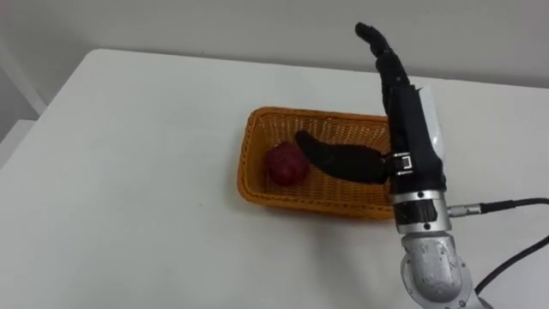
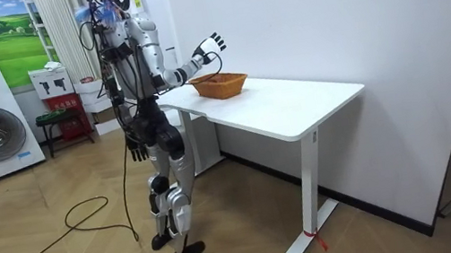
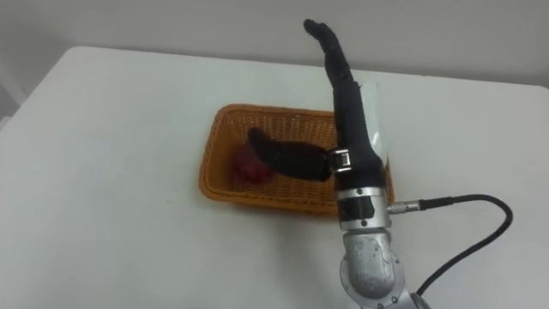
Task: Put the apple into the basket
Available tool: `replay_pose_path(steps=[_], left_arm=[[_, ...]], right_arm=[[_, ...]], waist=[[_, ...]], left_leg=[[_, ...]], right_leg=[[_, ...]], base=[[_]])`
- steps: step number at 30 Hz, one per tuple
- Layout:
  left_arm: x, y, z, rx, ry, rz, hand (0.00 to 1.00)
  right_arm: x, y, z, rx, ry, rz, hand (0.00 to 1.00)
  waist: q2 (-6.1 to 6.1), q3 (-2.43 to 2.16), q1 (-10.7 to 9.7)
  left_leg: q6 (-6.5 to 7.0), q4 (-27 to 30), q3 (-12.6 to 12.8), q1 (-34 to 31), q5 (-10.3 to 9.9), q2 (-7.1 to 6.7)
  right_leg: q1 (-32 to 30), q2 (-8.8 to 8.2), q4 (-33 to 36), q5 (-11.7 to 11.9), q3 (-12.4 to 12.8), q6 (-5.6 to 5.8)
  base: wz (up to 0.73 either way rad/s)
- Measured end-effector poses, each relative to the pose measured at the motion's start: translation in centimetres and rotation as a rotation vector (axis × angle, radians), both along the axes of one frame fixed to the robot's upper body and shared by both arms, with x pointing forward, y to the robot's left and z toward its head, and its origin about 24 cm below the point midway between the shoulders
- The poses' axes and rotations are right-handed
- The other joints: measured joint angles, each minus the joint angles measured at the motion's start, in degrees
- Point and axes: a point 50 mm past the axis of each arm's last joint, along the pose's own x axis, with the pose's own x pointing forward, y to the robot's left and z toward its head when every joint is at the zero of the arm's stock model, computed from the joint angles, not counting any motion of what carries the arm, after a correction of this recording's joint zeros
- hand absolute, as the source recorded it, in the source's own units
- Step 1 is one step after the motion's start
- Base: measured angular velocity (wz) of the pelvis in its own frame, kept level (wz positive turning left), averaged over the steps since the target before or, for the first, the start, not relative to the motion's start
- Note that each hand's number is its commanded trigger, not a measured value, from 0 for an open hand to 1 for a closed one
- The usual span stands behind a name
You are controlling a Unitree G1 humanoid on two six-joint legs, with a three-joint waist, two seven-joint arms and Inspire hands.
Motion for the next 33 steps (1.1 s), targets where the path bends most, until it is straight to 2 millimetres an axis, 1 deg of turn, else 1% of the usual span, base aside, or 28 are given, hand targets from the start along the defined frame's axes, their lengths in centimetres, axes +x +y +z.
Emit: replay_pose_path(steps=[2, 6, 7, 8, 10, 11, 12, 13, 14, 16, 17, 19, 20, 22, 23, 25, 26, 27, 28, 29, 30, 31, 32, 33], left_arm=[[0.0, 0.0, 0.0, 0.0, 0.001, -0.002, 0.0], [-0.2, 0.3, 0.1, 0.004, -0.001, 0.032, 0.0], [-0.3, 0.5, 0.1, 0.009, -0.005, 0.058, 0.0], [-0.4, 0.6, 0.1, 0.013, -0.006, 0.068, 0.0], [-1.3, 1.0, 0.3, 0.026, 0.002, 0.115, 0.0], [-1.6, 1.1, 0.3, 0.03, 0.008, 0.119, 0.0], [-2.0, 1.3, 0.4, 0.037, 0.011, 0.138, 0.0], [-2.4, 1.5, 0.5, 0.047, 0.016, 0.158, 0.0], [-2.6, 1.6, 0.5, 0.052, 0.02, 0.163, 0.0], [-3.5, 2.0, 0.7, 0.074, 0.027, 0.198, 0.0], [-3.6, 2.1, 0.7, 0.082, 0.028, 0.204, 0.0], [-4.0, 2.6, 0.9, 0.114, 0.018, 0.232, 0.0], [-4.0, 2.7, 1.0, 0.119, 0.013, 0.237, 0.0], [-3.8, 3.1, 1.2, 0.13, -0.014, 0.265, 0.0], [-3.7, 3.2, 1.2, 0.134, -0.023, 0.272, 0.0], [-3.4, 3.7, 1.4, 0.151, -0.049, 0.299, 0.0], [-3.3, 3.9, 1.5, 0.163, -0.057, 0.298, 0.0], [-3.3, 3.9, 1.6, 0.167, -0.063, 0.303, 0.0], [-3.4, 4.2, 1.7, 0.175, -0.072, 0.322, 0.0], [-3.4, 4.3, 1.7, 0.18, -0.075, 0.329, 0.0], [-3.3, 4.4, 1.8, 0.185, -0.082, 0.32, 0.0], [-3.0, 4.5, 1.9, 0.189, -0.089, 0.302, 0.0], [-2.8, 4.5, 1.9, 0.191, -0.089, 0.289, 0.0], [-2.8, 4.4, 1.9, 0.187, -0.089, 0.29, 0.0]], right_arm=[[0.1, -0.4, 0.1, -0.001, -0.006, -0.018, 0.0], [0.4, -2.5, 0.7, 0.002, -0.047, -0.137, 0.0], [0.5, -3.5, 1.0, 0.003, -0.065, -0.187, 0.0], [0.6, -4.1, 1.2, 0.002, -0.077, -0.218, 0.0], [0.5, -6.9, 2.1, 0.013, -0.13, -0.368, 0.0], [0.4, -7.6, 2.3, 0.018, -0.145, -0.412, 0.0], [0.1, -8.9, 2.6, 0.023, -0.175, -0.495, 0.0], [-0.2, -10.3, 2.9, 0.025, -0.203, -0.577, 0.0], [-0.4, -11.0, 3.0, 0.024, -0.213, -0.617, 0.0], [-1.3, -14.0, 3.2, 0.029, -0.257, -0.796, 0.0], [-1.6, -14.8, 3.1, 0.038, -0.266, -0.843, 0.0], [-2.9, -18.4, 2.0, 0.085, -0.247, -1.04, 0.0], [-3.4, -19.1, 1.7, 0.113, -0.238, -1.086, 0.0], [-5.1, -21.8, 0.6, 0.245, -0.211, -1.253, 0.0], [-5.7, -22.5, 0.3, 0.284, -0.204, -1.296, 0.0], [-7.8, -24.6, -0.9, 0.466, -0.188, -1.454, 0.0], [-8.6, -25.6, -1.8, 0.579, -0.163, -1.515, 0.0], [-9.2, -26.0, -2.4, 0.635, -0.144, -1.546, 0.0], [-10.4, -26.8, -4.0, 0.734, -0.094, -1.613, 0.0], [-11.1, -27.2, -4.9, 0.788, -0.066, -1.648, 0.0], [-12.5, -27.6, -6.9, 0.887, 0.0, -1.716, 0.0], [-14.1, -27.5, -9.1, 0.956, 0.089, -1.782, 0.0], [-15.0, -27.2, -10.3, 0.976, 0.147, -1.813, 0.0], [-16.8, -26.4, -12.6, 1.023, 0.258, -1.866, 0.0]], waist=[[0.03, 0.0, -0.16], [0.09, -0.05, -0.32], [-0.02, -0.12, -0.83], [-0.3, -0.3, -1.14], [-0.31, -0.22, -1.67], [-0.37, -0.26, -1.85], [-0.42, -0.23, -2.39], [-0.7, -0.19, -3.36], [-0.75, -0.16, -3.49], [-1.03, -0.18, -5.0], [-1.19, -0.19, -5.21], [-1.83, -0.33, -6.39], [-2.01, -0.37, -6.64], [-2.41, -0.62, -8.06], [-2.52, -0.69, -8.19], [-2.52, -0.78, -8.82], [-2.28, -0.69, -9.51], [-2.58, -0.75, -10.02], [-2.37, -0.96, -10.75], [-2.39, -0.96, -11.09], [-2.29, -0.93, -11.49], [-2.09, -0.94, -11.61], [-1.96, -0.96, -11.68], [-1.95, -0.91, -11.83]], left_leg=[[0.0, 0.09, 0.01, -0.03, 0.0, 0.0], [0.0, 0.08, 0.04, 0.12, 0.0, -0.01], [0.0, 0.09, -0.08, 0.08, 0.0, -0.03], [0.01, 0.08, -0.09, 0.13, 0.01, -0.06], [0.07, -0.08, 0.12, 0.79, 0.07, -0.07], [0.07, -0.13, 0.14, 0.91, 0.07, -0.07], [0.07, -0.14, 0.15, 0.92, 0.07, -0.05], [0.07, -0.12, 0.04, 0.88, 0.07, -0.04], [0.07, -0.12, 0.04, 0.88, 0.06, -0.04], [0.07, -0.1, 0.01, 0.88, 0.07, -0.04], [0.07, -0.08, 0.05, 0.9, 0.07, -0.05], [0.07, -0.01, 0.09, 0.87, 0.06, -0.02], [0.07, 0.0, 0.12, 0.83, 0.06, 0.0], [0.06, 0.06, 0.03, 0.09, 0.07, -0.02], [0.06, 0.08, 0.04, 0.02, 0.07, -0.03], [0.06, 0.09, 0.06, -0.2, 0.07, -0.02], [0.07, 0.13, 0.07, -0.3, 0.07, -0.05], [0.07, 0.16, 0.06, -0.39, 0.07, -0.06], [0.07, 0.23, 0.02, -0.5, 0.07, -0.05], [0.07, 0.39, -0.07, -0.56, 0.06, -0.06], [0.08, 0.86, -0.08, -0.99, 0.04, -0.06], [0.1, 1.06, -0.18, -1.61, 0.02, -0.06], [0.09, 1.07, -0.26, -1.76, 0.02, -0.06], [0.09, 1.06, -0.3, -1.85, 0.02, -0.06]], right_leg=[[0.02, -0.01, 0.0, 0.0, -0.09, 0.0], [0.42, -0.01, -0.02, 0.0, -0.12, 0.0], [0.47, -0.04, -0.04, 0.0, -0.41, 0.0], [0.54, -0.07, -0.04, 0.0, -0.64, 0.0], [0.85, -0.1, 0.0, 0.0, -0.63, 0.01], [0.92, -0.09, 0.0, 0.0, -0.59, 0.01], [0.82, -0.09, 0.0, 0.0, -0.58, 0.01], [0.79, -0.09, -0.07, 0.0, -0.81, 0.01], [0.82, -0.08, -0.05, 0.0, -0.79, 0.01], [0.78, -0.04, 0.02, 0.0, -0.66, 0.01], [0.78, -0.04, 0.03, 0.0, -0.66, 0.0], [0.68, -0.05, 0.07, 0.0, -0.79, 0.01], [0.58, -0.05, 0.07, 0.0, -0.78, 0.01], [0.54, -0.06, 0.06, 0.0, -0.79, 0.01], [0.49, -0.06, 0.06, 0.0, -0.76, 0.01], [0.14, -0.05, 0.25, 0.0, -0.44, 0.01], [0.12, -0.05, 0.24, 0.0, -0.33, 0.0], [0.04, -0.07, 0.23, 0.0, -0.32, 0.0], [0.04, -0.06, 0.26, 0.0, -0.39, 0.0], [0.09, -0.07, 0.25, 0.0, -0.45, 0.0], [-0.01, -0.08, 0.25, 0.02, -0.39, 0.0], [-0.42, -0.07, 0.26, 0.05, -0.27, -0.02], [-0.5, -0.06, 0.26, 0.06, -0.28, -0.04], [-0.54, -0.06, 0.32, 0.07, -0.29, -0.05]], base=[[0.0], [0.01], [0.07], [0.11], [0.0], [-0.04], [0.04], [0.04], [0.0], [0.0], [0.04], [0.0], [0.0], [0.0], [0.0], [-0.06], [-0.04], [0.0], [0.04], [0.08], [0.08], [0.07], [0.04], [0.0]])
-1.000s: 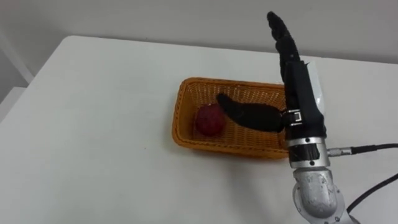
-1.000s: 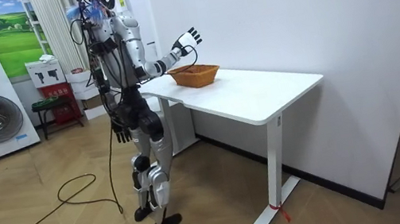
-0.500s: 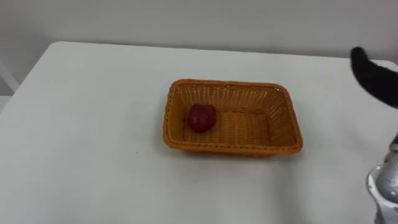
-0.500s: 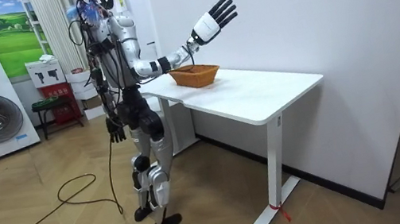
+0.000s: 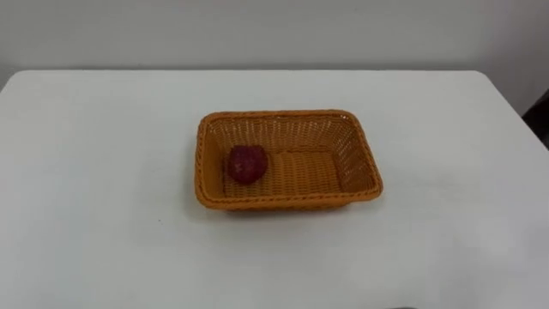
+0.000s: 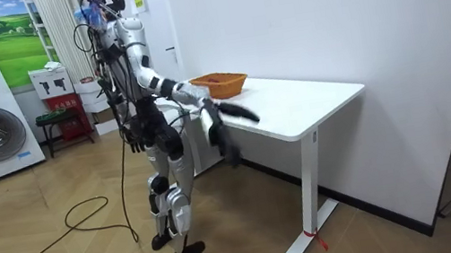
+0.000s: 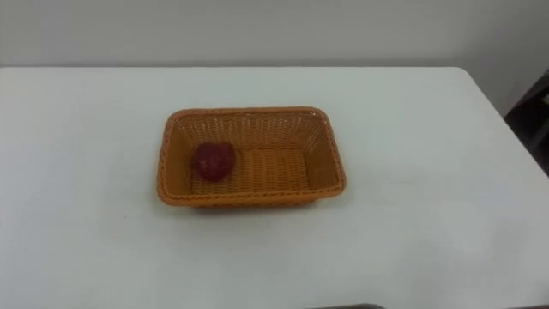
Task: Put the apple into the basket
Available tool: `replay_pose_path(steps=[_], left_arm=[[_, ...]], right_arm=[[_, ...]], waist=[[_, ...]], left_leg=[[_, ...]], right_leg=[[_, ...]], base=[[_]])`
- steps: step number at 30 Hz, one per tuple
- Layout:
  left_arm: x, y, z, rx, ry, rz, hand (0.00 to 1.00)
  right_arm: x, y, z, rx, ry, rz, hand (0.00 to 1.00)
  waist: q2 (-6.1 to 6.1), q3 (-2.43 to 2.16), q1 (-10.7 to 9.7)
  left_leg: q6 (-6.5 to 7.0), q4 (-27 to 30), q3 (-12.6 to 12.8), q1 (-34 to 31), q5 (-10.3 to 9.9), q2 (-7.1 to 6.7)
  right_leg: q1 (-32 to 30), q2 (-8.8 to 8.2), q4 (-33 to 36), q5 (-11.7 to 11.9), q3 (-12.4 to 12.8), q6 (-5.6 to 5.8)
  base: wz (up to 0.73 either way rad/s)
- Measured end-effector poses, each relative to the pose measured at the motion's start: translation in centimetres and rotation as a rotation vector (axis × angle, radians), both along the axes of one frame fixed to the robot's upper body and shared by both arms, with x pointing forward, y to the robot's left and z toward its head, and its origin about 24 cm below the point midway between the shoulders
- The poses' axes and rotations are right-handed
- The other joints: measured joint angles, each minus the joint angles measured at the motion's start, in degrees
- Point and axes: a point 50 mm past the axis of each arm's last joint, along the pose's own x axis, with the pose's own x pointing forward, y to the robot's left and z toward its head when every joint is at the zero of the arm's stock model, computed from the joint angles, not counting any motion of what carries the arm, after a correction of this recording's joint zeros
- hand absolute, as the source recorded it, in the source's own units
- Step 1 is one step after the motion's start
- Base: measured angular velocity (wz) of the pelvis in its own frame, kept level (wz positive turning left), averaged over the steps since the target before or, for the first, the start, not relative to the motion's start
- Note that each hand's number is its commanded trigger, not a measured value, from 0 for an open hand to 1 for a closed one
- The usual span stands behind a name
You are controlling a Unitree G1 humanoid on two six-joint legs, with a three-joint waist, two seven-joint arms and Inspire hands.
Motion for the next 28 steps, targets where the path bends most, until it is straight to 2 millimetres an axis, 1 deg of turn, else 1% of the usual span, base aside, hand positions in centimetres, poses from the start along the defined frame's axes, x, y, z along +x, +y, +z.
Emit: replay_pose_path(steps=[1, 2, 3, 4, 5, 7, 8, 9, 10, 11, 12, 13, 14, 15, 16, 17, 18, 19, 20, 21, 22, 24, 25, 27, 28], left_arm=[[-0.1, -0.3, -0.1, -0.008, 0.006, 0.007, 0.0], [-0.1, -0.4, -0.2, -0.013, 0.007, 0.011, 0.0], [-0.1, -0.6, -0.2, -0.02, 0.007, 0.021, 0.0], [0.0, -0.6, -0.3, -0.026, 0.008, 0.02, 0.0], [0.0, -0.6, -0.3, -0.028, 0.009, 0.021, 0.0], [0.0, -0.7, -0.3, -0.035, 0.02, 0.003, 0.0], [0.0, -0.7, -0.3, -0.04, 0.022, 0.003, 0.0], [0.0, -0.9, -0.4, -0.054, 0.024, 0.001, 0.0], [-0.1, -0.9, -0.4, -0.059, 0.026, -0.001, 0.0], [-0.1, -0.9, -0.4, -0.06, 0.026, -0.001, 0.0], [-0.1, -0.9, -0.4, -0.061, 0.029, 0.0, 0.0], [0.2, -1.0, -0.4, -0.067, 0.032, -0.002, 0.0], [0.4, -1.1, -0.5, -0.074, 0.034, -0.007, 0.0], [0.4, -1.3, -0.6, -0.086, 0.042, -0.018, 0.0], [0.3, -1.5, -0.7, -0.093, 0.056, -0.026, 0.0], [0.4, -1.6, -0.7, -0.095, 0.059, -0.029, 0.0], [0.5, -1.7, -0.8, -0.101, 0.064, -0.032, 0.0], [0.5, -1.9, -0.9, -0.107, 0.072, -0.03, 0.0], [0.5, -2.0, -0.9, -0.11, 0.078, -0.028, 0.0], [0.4, -2.2, -1.0, -0.115, 0.088, -0.027, 0.0], [0.3, -2.4, -1.1, -0.12, 0.097, -0.031, 0.0], [0.4, -2.7, -1.2, -0.127, 0.107, -0.051, 0.0], [0.5, -3.0, -1.2, -0.132, 0.106, -0.059, 0.0], [0.6, -3.3, -1.3, -0.14, 0.108, -0.074, 0.0], [0.7, -3.5, -1.4, -0.145, 0.114, -0.091, 0.0]], right_arm=[[-1.7, 0.9, -1.9, 0.099, 0.034, -0.035, 0.0], [-2.5, 1.5, -2.8, 0.145, 0.049, -0.051, 0.0], [-3.7, 2.6, -4.2, 0.219, 0.09, -0.064, 0.0], [-4.6, 3.8, -5.4, 0.286, 0.127, -0.065, 0.0], [-5.0, 4.4, -6.0, 0.319, 0.153, -0.055, 0.0], [-6.4, 6.4, -7.7, 0.433, 0.243, 0.014, 0.0], [-6.6, 6.8, -8.0, 0.452, 0.261, 0.035, 0.0], [-6.9, 7.5, -8.5, 0.485, 0.303, 0.091, 0.0], [-7.3, 8.1, -9.0, 0.517, 0.363, 0.166, 0.0], [-7.6, 8.5, -9.2, 0.536, 0.395, 0.209, 0.0], [-7.8, 9.1, -9.6, 0.572, 0.453, 0.296, 0.0], [-7.9, 9.6, -9.9, 0.598, 0.503, 0.394, 0.0], [-7.9, 9.8, -10.1, 0.61, 0.525, 0.444, 0.0], [-7.8, 10.2, -10.3, 0.631, 0.555, 0.529, 0.0], [-8.1, 10.8, -10.6, 0.666, 0.601, 0.623, 0.0], [-8.2, 11.1, -10.8, 0.687, 0.619, 0.666, 0.0], [-8.4, 11.6, -11.0, 0.724, 0.659, 0.749, 0.0], [-8.5, 11.9, -11.2, 0.753, 0.697, 0.828, 0.0], [-8.5, 12.0, -11.3, 0.762, 0.713, 0.863, 0.0], [-8.6, 12.2, -11.4, 0.778, 0.753, 0.926, 0.0], [-8.6, 12.3, -11.4, 0.788, 0.792, 0.984, 0.0], [-8.6, 12.5, -11.5, 0.805, 0.865, 1.071, 0.0], [-8.4, 12.7, -11.6, 0.808, 0.904, 1.125, 0.0], [-8.1, 12.9, -11.7, 0.801, 0.968, 1.21, 0.0], [-7.7, 13.0, -11.8, 0.79, 1.001, 1.258, 0.0]], waist=[[0.55, -0.12, -0.01], [0.84, -0.21, 0.03], [1.68, -0.09, 0.03], [2.32, 0.17, 0.05], [2.49, 0.22, 0.09], [2.47, 0.22, 0.83], [2.38, 0.23, 0.87], [2.16, 0.3, 0.92], [1.97, 0.45, 1.1], [1.74, 0.51, 1.29], [1.3, 0.61, 1.74], [1.14, 0.82, 2.63], [1.09, 0.85, 2.81], [1.16, 0.86, 3.16], [1.28, 0.92, 3.69], [1.37, 0.89, 3.9], [1.61, 0.9, 4.36], [1.97, 0.92, 4.68], [2.23, 0.91, 4.81], [2.81, 0.9, 4.89], [3.42, 1.05, 5.01], [3.92, 1.18, 5.32], [4.23, 1.39, 5.55], [4.52, 1.55, 5.6], [4.52, 1.54, 5.69]], left_leg=[[0.01, 0.0, 0.08, 0.05, -0.01, 0.0], [0.02, -0.04, -0.01, 0.15, -0.01, -0.02], [0.02, -0.09, 0.01, 0.26, 0.0, -0.02], [0.03, -0.09, 0.23, 0.41, 0.01, 0.02], [0.02, -0.09, 0.37, 0.48, 0.02, 0.05], [-0.05, -0.12, 0.44, 0.68, 0.07, 0.0], [-0.05, -0.09, 0.48, 0.71, 0.07, 0.0], [-0.05, 0.03, 0.33, 0.73, 0.07, 0.0], [-0.02, 0.05, 0.24, 0.79, 0.09, -0.01], [-0.02, 0.05, 0.23, 0.86, 0.09, -0.02], [-0.02, 0.02, 0.27, 1.06, 0.09, -0.02], [0.03, -0.04, 0.34, 1.31, 0.05, -0.02], [0.08, -0.05, 0.33, 1.31, 0.01, -0.03], [0.12, -0.08, 0.34, 1.28, -0.01, -0.07], [0.14, -0.1, 0.35, 1.3, -0.02, -0.09], [0.14, -0.11, 0.34, 1.35, -0.02, -0.09], [0.14, -0.12, 0.34, 1.56, -0.02, -0.09], [0.14, -0.24, 0.33, 1.67, -0.02, -0.08], [0.14, -0.28, 0.33, 1.68, -0.02, -0.06], [0.14, -0.3, 0.29, 1.68, -0.02, -0.06], [0.14, -0.26, 0.2, 1.86, -0.02, -0.09], [0.14, -0.37, 0.43, 2.3, -0.02, -0.1], [0.13, -0.6, 0.53, 2.5, -0.02, -0.06], [0.13, -0.72, 0.54, 2.61, -0.02, -0.05], [0.12, -0.74, 0.52, 2.6, -0.03, -0.05]], right_leg=[[0.0, -0.01, 0.09, 0.0, 0.03, 0.0], [0.0, -0.03, 0.17, 0.0, 0.08, 0.0], [0.02, -0.07, 0.24, 0.0, 0.15, 0.0], [0.0, -0.06, 0.49, -0.01, 0.2, 0.0], [-0.11, -0.06, 0.74, -0.03, 0.28, -0.01], [-0.16, 0.0, 0.9, -0.16, 0.77, -0.12], [-0.1, -0.02, 0.88, -0.17, 0.69, -0.12], [0.07, -0.05, 0.79, -0.21, 0.65, -0.1], [0.07, -0.06, 0.75, -0.24, 0.81, -0.07], [0.0, -0.12, 0.74, -0.24, 0.82, -0.07], [-0.04, -0.13, 0.73, -0.25, 0.86, -0.06], [0.05, -0.13, 0.6, -0.25, 0.94, -0.05], [0.08, -0.14, 0.41, -0.25, 0.83, -0.04], [0.23, -0.12, -0.13, -0.12, 0.78, 0.09], [0.26, -0.09, -0.16, -0.03, 0.98, 0.11], [0.33, -0.07, -0.11, -0.01, 1.11, 0.11], [0.53, -0.02, -0.1, 0.04, 1.23, 0.12], [0.58, -0.01, -0.03, 0.04, 1.18, 0.12], [0.6, 0.02, -0.04, 0.04, 1.2, 0.12], [0.81, 0.02, -0.04, 0.05, 1.1, 0.12], [1.19, -0.04, -0.08, 0.04, 0.72, 0.12], [1.41, -0.04, -0.09, 0.04, 0.65, 0.13], [1.4, -0.01, -0.11, 0.03, 0.65, 0.13], [1.4, -0.02, -0.14, 0.0, 0.49, 0.12], [1.44, -0.06, -0.14, -0.04, 0.29, 0.09]], base=[[0.0], [-0.03], [-0.04], [-0.05], [-0.06], [-0.08], [0.0], [0.06], [0.04], [0.0], [-0.07], [-0.06], [-0.05], [0.0], [0.0], [0.0], [0.0], [0.0], [0.0], [0.04], [0.06], [0.02], [0.0], [0.0], [0.0]])
